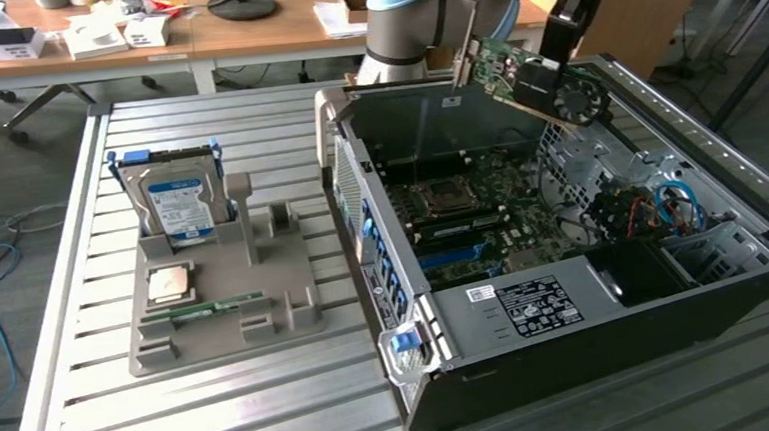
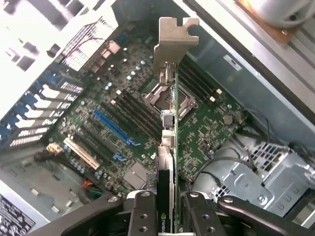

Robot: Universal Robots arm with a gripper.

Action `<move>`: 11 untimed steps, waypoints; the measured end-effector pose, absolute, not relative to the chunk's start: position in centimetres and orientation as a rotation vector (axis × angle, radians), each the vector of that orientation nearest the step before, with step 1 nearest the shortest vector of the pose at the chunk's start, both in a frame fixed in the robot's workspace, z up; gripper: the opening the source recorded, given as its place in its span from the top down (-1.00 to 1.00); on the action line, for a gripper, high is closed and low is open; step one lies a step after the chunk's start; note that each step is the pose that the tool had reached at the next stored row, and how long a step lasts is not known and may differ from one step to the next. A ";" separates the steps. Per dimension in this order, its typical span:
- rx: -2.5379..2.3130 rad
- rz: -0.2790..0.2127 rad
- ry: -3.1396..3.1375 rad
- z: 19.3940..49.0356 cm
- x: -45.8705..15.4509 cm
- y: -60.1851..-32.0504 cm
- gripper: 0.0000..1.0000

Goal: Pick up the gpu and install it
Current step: 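Insert the gpu into the slot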

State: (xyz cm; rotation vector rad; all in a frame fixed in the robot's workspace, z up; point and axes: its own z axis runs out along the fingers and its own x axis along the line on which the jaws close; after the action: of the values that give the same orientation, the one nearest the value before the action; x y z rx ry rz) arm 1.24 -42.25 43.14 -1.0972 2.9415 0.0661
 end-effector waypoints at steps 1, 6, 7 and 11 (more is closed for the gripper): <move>-1.122 0.066 2.933 43.1 1.2 -42.2 0.47; -1.237 0.063 2.889 43.1 1.2 -42.2 0.47; -1.258 0.062 2.880 43.1 1.2 -42.2 0.47; -1.342 0.060 2.844 43.0 1.2 -42.2 0.47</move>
State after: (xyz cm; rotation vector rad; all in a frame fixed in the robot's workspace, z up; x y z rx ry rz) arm 1.23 -42.25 43.03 -1.3424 2.8437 0.0599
